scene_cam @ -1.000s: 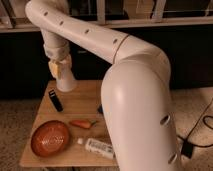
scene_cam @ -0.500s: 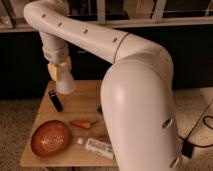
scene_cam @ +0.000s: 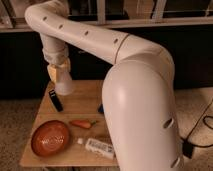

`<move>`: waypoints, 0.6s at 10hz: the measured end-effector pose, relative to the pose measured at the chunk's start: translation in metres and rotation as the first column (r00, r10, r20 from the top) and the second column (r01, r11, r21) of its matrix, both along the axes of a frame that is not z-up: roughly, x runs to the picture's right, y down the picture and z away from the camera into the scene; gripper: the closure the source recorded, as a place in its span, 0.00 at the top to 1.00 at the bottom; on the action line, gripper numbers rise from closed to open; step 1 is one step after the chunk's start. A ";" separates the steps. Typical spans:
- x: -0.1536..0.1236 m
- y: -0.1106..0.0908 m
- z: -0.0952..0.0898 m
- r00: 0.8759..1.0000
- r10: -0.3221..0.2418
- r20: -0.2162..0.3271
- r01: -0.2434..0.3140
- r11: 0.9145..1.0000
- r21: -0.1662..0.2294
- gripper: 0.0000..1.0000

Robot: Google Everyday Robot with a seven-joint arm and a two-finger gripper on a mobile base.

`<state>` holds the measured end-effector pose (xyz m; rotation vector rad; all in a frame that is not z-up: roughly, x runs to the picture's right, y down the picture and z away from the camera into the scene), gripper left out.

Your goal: Place the ceramic cup over the eraser

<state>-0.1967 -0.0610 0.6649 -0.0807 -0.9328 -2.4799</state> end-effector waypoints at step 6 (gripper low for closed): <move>-0.019 0.003 0.026 0.999 0.011 0.037 -0.011 1.000 0.000 0.01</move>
